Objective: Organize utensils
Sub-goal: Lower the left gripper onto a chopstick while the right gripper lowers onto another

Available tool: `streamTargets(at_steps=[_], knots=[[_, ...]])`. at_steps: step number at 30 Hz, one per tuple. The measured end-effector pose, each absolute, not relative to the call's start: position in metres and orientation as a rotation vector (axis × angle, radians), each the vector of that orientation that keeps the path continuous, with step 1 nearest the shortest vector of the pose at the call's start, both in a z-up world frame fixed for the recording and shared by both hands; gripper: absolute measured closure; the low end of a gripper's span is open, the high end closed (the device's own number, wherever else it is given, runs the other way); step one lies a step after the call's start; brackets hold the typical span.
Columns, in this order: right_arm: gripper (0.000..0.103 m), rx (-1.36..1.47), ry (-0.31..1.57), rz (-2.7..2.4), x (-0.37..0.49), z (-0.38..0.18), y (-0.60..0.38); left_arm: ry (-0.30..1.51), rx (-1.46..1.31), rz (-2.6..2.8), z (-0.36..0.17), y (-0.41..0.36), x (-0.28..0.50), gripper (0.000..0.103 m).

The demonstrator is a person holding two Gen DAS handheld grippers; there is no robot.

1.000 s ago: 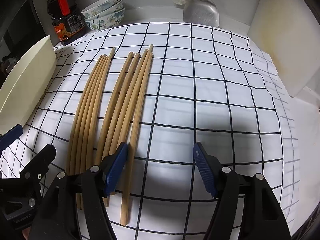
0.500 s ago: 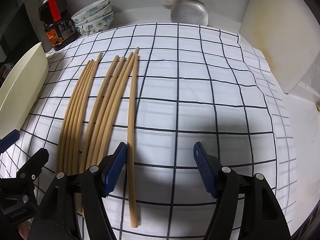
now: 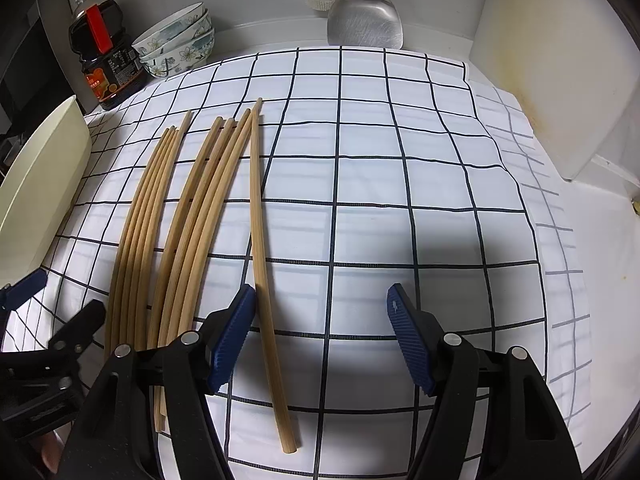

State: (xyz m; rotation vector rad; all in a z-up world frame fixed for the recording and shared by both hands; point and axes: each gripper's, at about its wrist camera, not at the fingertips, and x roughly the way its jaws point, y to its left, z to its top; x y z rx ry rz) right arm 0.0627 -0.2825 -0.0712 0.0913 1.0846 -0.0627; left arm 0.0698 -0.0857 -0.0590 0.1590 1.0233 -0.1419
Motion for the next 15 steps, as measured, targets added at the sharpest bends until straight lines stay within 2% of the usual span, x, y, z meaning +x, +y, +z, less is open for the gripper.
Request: streamTargets(at_steps=[15], knots=[[0.038, 0.084, 1.081, -0.068, 0.0624, -0.0714, -0.282, 1.02, 0.158, -0.151, -0.0622, -0.0879, 0.0704, 0.005]])
